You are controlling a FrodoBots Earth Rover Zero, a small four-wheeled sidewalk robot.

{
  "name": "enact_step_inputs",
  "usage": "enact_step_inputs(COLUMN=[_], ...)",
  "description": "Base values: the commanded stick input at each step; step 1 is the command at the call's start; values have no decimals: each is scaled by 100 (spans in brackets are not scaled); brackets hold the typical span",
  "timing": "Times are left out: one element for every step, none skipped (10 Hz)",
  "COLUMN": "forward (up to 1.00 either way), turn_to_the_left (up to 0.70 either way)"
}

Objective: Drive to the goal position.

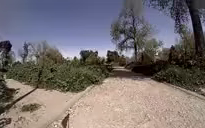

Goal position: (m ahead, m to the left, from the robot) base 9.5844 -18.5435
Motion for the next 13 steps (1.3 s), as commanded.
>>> enact_step_inputs(forward=[52,70,70,70,70,70,70,70,70,70,70,70,70], turn_to_the_left=[-36,-35,-35,-35,-35,-35,-35,-35,-35,-35,-35,-28,-5])
